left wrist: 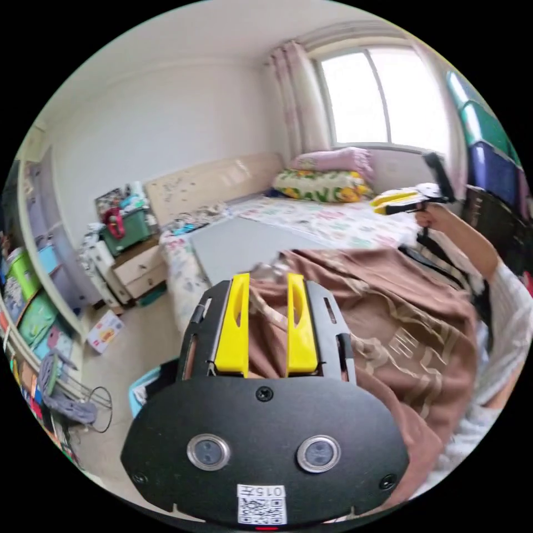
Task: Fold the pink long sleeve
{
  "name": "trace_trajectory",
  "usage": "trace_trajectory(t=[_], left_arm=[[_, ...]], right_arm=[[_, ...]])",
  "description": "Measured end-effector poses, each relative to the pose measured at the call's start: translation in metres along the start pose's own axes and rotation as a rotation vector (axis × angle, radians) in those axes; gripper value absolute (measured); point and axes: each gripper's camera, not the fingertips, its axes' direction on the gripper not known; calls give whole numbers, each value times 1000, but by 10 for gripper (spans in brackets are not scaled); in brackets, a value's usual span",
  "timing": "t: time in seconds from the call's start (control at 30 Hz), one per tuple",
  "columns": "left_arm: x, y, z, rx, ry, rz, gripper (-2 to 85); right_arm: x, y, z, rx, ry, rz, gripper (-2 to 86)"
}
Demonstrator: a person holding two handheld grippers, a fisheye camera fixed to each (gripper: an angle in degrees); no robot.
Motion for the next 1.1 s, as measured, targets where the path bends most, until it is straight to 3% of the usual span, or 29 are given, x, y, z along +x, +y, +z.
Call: trace_trajectory(t=[0.2, 0.43, 0.5, 0.63, 0.7, 0.77, 0.83, 0.87, 0.9, 0.97, 1.1], left_arm=[[82, 92, -40, -81, 89, -38, 129], [91, 117, -12, -154, 141, -192, 153], [88, 113, 5, -180, 160, -192, 133], [65, 106, 39, -273, 276, -186, 9], [44, 97, 22, -202, 227, -202, 2], [8, 85, -13, -112, 25, -240, 0], [-56, 78, -72, 72, -305, -384, 1], [-72, 79, -86, 126, -358, -432, 2], [-97, 85, -105, 212, -369, -514, 5], [-106, 93, -107, 219, -225, -568, 15], [-15, 113, -44, 63, -10, -435, 124]], right_arm=[[-83, 91, -26, -199, -178, -72, 133], [-106, 102, -12, -289, -138, -52, 119], [-100, 96, -12, -290, -115, -33, 88], [-67, 79, -35, -226, -151, 65, 48], [-38, 65, -60, -162, 0, 136, 46], [7, 46, -97, -57, 239, 249, 46], [84, 18, -148, 116, 600, 493, 47], [102, 13, -157, 139, 683, 558, 48], [133, 8, -165, 113, 825, 685, 56], [163, 11, -161, -11, 858, 839, 95], [126, 25, -132, 40, 640, 680, 138]])
